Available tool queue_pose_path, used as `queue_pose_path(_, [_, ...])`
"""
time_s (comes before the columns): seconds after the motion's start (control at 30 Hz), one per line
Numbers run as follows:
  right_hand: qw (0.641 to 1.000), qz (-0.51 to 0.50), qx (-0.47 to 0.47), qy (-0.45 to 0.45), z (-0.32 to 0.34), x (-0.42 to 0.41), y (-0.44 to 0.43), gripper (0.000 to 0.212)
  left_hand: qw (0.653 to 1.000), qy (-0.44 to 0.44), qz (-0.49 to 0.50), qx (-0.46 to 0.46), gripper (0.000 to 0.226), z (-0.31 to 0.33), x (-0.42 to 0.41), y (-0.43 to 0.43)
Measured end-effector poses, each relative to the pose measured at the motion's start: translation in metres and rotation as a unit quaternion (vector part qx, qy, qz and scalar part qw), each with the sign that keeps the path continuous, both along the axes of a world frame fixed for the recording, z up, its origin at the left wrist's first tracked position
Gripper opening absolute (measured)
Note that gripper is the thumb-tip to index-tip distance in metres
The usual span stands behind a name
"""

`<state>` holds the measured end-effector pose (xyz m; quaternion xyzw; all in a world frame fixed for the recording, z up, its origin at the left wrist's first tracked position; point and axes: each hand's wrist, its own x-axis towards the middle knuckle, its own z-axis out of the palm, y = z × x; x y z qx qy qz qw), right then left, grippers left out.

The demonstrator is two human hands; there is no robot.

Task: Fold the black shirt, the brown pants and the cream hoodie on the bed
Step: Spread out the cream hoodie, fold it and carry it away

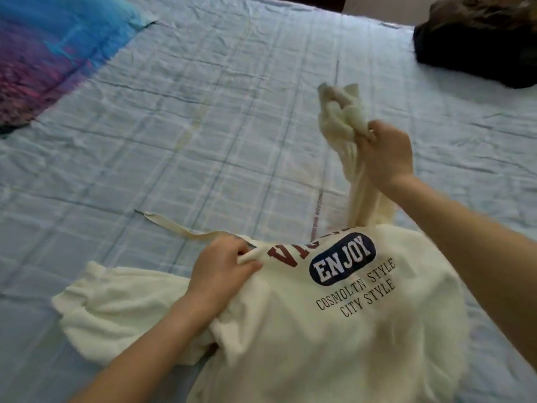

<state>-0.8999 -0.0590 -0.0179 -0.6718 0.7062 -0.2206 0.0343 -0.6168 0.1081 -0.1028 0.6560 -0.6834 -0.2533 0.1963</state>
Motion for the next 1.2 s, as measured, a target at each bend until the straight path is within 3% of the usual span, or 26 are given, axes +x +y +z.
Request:
queue_pose_path(0.07, [0.995, -0.065, 0.018, 0.078, 0.014, -0.022, -0.011, 0.035, 0.998, 0.024, -0.028, -0.04, 0.027, 0.009, -0.001, 0.001])
queue_pose_path(0.13, [0.988, -0.101, 0.04, 0.109, 0.01, -0.022, -0.001, 0.058, 0.997, 0.009, -0.071, -0.018, 0.029, 0.009, -0.001, 0.007])
queue_pose_path(0.17, [0.99, -0.072, 0.047, 0.111, 0.002, -0.013, 0.012, 0.064, 0.997, 0.002, -0.072, 0.015, 0.038, 0.004, 0.001, 0.01])
queue_pose_path(0.23, [0.988, 0.093, 0.099, 0.069, -0.024, 0.012, 0.049, 0.059, 0.997, 0.007, -0.01, 0.081, 0.05, -0.002, 0.01, 0.009])
queue_pose_path(0.33, [0.927, 0.304, 0.215, 0.041, -0.072, 0.041, 0.107, 0.053, 0.984, -0.018, 0.063, 0.165, 0.065, -0.016, 0.022, 0.007])
queue_pose_path(0.4, [0.917, 0.326, 0.224, 0.045, -0.098, 0.043, 0.13, 0.054, 0.98, -0.052, 0.019, 0.189, 0.074, -0.027, 0.024, 0.014])
queue_pose_path(0.5, [0.926, 0.294, 0.237, 0.006, -0.119, 0.036, 0.164, 0.053, 0.986, -0.11, -0.048, 0.117, 0.072, -0.039, 0.019, 0.04])
queue_pose_path(0.57, [0.937, 0.279, 0.212, 0.011, -0.126, 0.035, 0.182, 0.053, 0.992, -0.107, -0.059, 0.044, 0.067, -0.044, 0.015, 0.055])
queue_pose_path(0.67, [0.955, 0.244, 0.17, -0.014, -0.12, 0.037, 0.193, 0.039, 0.999, -0.005, -0.01, -0.039, 0.05, -0.041, 0.012, 0.065])
queue_pose_path(0.8, [0.973, 0.217, 0.034, -0.065, -0.099, 0.035, 0.204, 0.021, 0.99, 0.079, 0.024, -0.116, 0.044, -0.028, 0.014, 0.076])
queue_pose_path(1.07, [0.973, 0.183, -0.094, -0.102, -0.066, 0.023, 0.292, 0.014, 0.973, 0.05, -0.064, -0.217, 0.04, 0.006, 0.017, 0.152])
queue_pose_path(1.2, [0.974, 0.162, -0.101, -0.118, -0.068, 0.001, 0.356, 0.011, 0.958, 0.069, -0.147, -0.236, 0.035, 0.005, 0.003, 0.199])
